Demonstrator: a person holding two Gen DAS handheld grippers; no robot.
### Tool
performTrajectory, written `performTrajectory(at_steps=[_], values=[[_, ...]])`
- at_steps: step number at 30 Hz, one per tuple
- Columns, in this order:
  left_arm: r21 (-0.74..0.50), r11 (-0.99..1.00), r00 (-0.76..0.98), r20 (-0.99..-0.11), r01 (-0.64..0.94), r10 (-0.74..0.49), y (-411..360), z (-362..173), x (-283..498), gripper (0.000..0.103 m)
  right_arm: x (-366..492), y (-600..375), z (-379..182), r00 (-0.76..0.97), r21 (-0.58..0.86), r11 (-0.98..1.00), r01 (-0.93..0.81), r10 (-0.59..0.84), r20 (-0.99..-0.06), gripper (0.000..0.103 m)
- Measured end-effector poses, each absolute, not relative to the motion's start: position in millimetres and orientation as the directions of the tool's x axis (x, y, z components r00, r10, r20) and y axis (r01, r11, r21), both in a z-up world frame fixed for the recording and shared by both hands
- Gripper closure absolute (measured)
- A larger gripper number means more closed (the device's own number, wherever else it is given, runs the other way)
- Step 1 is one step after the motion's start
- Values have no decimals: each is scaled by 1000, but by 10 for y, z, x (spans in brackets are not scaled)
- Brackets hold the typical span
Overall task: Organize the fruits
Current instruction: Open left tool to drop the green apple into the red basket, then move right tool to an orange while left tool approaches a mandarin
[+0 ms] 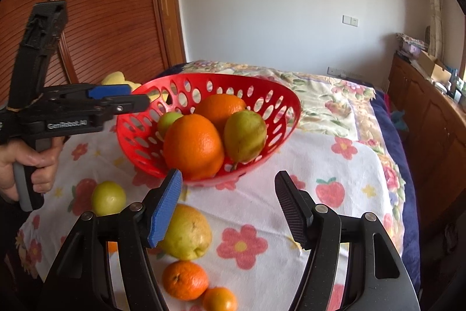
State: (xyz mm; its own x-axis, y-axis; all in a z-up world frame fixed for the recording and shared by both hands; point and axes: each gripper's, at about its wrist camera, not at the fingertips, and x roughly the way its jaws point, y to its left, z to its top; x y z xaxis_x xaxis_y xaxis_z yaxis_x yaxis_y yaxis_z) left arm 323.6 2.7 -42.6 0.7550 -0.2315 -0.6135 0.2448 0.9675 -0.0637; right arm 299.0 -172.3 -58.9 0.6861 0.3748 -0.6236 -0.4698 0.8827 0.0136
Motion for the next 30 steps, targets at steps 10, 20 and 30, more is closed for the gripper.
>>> performTrajectory(at_steps=[10, 20, 30], values=[[-21, 969, 771, -602, 247, -209, 64, -623, 2583, 40, 2555, -1861, -795, 665, 73, 891, -449, 387, -638, 36], [-66, 959, 727, -638, 274, -252, 28, -919, 2130, 40, 2186, -1842, -1010, 642, 77, 886, -458, 389, -661, 38], [-106, 960, 718, -644, 259, -265, -2, -1204, 1913, 40, 1929, -1707, -1182, 630, 67, 867, -494, 410, -660, 43]])
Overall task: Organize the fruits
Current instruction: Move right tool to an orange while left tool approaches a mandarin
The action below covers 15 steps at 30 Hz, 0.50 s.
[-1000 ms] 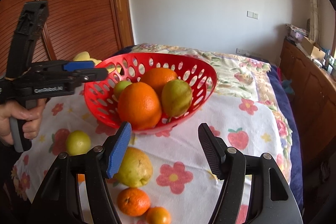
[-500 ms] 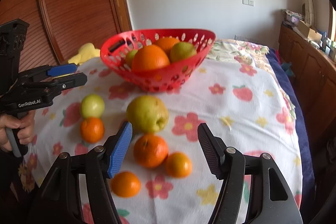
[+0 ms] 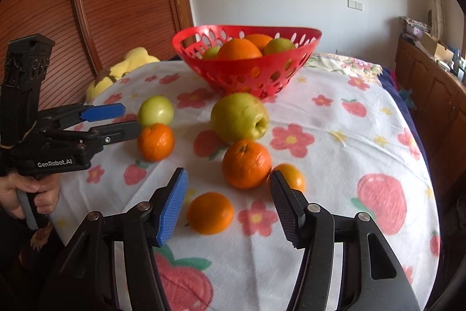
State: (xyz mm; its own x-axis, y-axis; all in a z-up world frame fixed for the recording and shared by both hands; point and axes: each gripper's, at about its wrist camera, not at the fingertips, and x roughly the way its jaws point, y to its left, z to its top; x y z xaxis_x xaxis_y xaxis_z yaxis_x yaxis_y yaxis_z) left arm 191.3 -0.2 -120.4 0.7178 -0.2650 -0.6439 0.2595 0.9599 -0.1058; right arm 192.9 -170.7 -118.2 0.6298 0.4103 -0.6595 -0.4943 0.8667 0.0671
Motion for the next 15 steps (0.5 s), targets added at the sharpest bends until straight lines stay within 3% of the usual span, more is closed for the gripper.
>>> performTrajectory(at_steps=[12, 15], values=[[-113, 958, 700, -661, 263, -270, -95, -1315, 1890, 40, 1883, -1656, -1375, 592, 107, 858, -503, 432, -681, 47], [-109, 958, 693, -669, 265, -267, -111, -1345, 1889, 40, 1874, -1638, -1436, 588, 96, 858, -505, 423, -689, 55]])
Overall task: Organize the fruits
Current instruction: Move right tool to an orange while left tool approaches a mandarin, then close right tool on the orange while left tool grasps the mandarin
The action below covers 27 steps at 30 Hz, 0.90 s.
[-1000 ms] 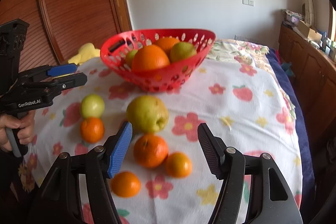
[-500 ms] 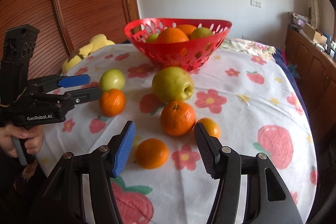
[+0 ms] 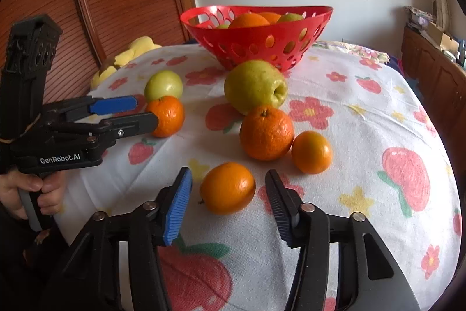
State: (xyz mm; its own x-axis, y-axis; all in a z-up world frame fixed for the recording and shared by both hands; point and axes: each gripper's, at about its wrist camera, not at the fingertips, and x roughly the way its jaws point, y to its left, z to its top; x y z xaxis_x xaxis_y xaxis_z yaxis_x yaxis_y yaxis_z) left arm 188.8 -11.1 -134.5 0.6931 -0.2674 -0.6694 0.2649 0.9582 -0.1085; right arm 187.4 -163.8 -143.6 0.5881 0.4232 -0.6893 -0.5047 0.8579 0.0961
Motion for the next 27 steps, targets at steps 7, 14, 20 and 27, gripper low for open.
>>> performTrajectory(at_steps=[7, 14, 20, 27], values=[[-102, 956, 687, -675, 273, -268, -141, -1351, 1898, 40, 1869, -1626, -1477, 594, 84, 858, -507, 418, -687, 64], [-114, 954, 667, -692, 278, -277, -190, -1342, 1988, 40, 1839, -1607, -1480, 606, 72, 853, -518, 424, -673, 64], [-101, 953, 661, -699, 285, -272, -255, -1327, 2027, 48, 1839, -1631, -1487, 602, 87, 849, -522, 438, -668, 64], [-84, 955, 653, -713, 285, -257, -310, -1337, 2069, 54, 1828, -1636, -1484, 601, 92, 847, -524, 444, -665, 64]])
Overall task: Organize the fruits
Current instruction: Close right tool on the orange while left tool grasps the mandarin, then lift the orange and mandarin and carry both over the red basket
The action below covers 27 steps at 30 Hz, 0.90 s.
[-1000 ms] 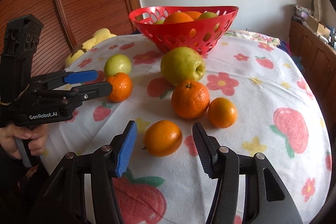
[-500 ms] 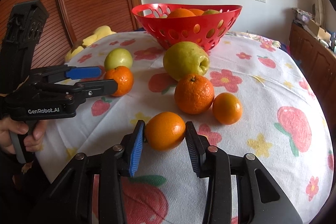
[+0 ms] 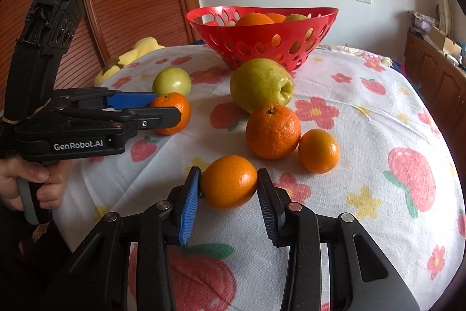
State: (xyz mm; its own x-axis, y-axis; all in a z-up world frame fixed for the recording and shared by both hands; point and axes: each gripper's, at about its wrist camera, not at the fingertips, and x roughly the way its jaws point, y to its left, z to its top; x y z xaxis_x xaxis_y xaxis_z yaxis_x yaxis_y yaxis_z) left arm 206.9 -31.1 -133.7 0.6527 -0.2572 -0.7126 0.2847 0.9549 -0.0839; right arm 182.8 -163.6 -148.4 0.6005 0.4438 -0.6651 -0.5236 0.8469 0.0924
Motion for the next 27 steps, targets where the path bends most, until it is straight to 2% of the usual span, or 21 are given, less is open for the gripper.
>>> performTrajectory(at_steps=[6, 11, 27], values=[[-89, 959, 623, -743, 271, -245, -294, -1423, 2137, 54, 1826, -1656, -1484, 600, 100, 845, -525, 451, -661, 64], [-99, 955, 621, -740, 280, -258, -289, -1425, 2105, 58, 1830, -1671, -1488, 594, 109, 843, -527, 457, -662, 64], [-101, 950, 676, -680, 297, -284, -290, -1134, 1932, 59, 1835, -1677, -1478, 594, 119, 844, -523, 461, -660, 64]])
